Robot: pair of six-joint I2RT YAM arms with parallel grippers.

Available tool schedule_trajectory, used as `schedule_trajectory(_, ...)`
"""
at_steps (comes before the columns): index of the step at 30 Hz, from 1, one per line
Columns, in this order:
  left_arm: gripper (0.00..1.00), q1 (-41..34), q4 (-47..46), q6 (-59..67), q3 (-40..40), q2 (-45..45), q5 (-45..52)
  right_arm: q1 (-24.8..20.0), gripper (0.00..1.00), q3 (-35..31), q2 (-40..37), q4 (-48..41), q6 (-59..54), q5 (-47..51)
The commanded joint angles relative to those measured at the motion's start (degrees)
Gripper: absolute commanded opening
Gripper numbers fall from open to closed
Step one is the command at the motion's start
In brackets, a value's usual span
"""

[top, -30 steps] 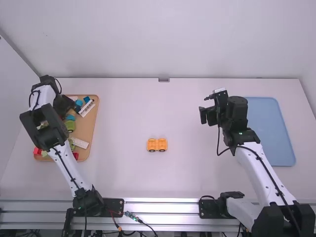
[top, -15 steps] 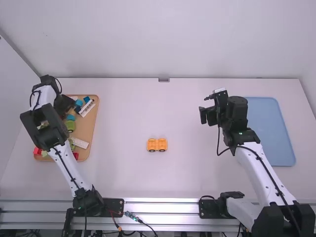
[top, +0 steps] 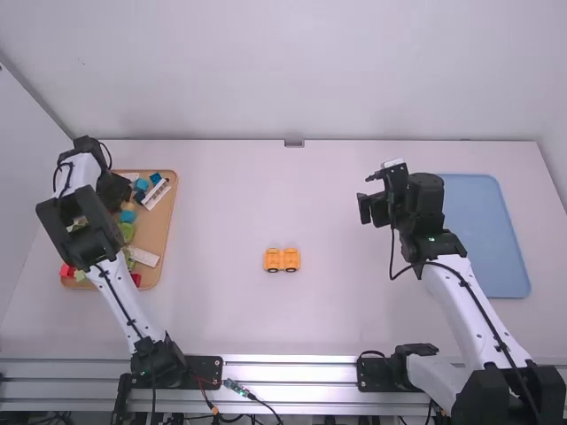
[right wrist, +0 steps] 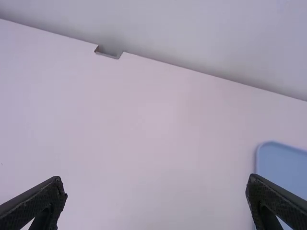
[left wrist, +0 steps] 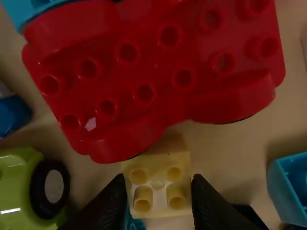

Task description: Assemble lego blocks to make yellow taxi

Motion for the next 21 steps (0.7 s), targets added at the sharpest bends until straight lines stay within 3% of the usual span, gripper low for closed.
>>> schedule_trajectory(1, 0.37, 0.0, 0.2, -0.3, -0.4, 1.1, -0.6, 0.1, 0.99, -0.2, 0.0, 0.1, -0.3, -0.2)
schedule_trajectory(5, 0.4, -0.1, 1.3, -0.4, -0.4, 1.1, -0.9, 0.1, 0.99, -0.2, 0.0, 0.1, -0.3, -0.2)
schedule_trajectory(10, 0.19, 0.4, 0.3, 2.1, -0.2, 1.1, -0.8, 0.1, 0.99, -0.2, 0.0, 0.1, -0.2, -0.2)
schedule_trajectory(12, 0.23, 0.5, 0.3, 2.0, -0.2, 1.1, -1.8, 0.1, 0.99, -0.2, 0.0, 0.1, -0.3, -0.2)
schedule_trajectory(17, 0.47, 0.0, 1.8, 3.8, -0.2, 1.1, -2.3, 0.1, 0.99, -0.2, 0.0, 0.1, -0.3, -0.2)
schedule_trajectory(21, 0.55, 0.5, 2.0, 6.6, -0.4, 1.1, -1.7, 0.1, 0.99, -0.2, 0.0, 0.1, -0.2, -0.2)
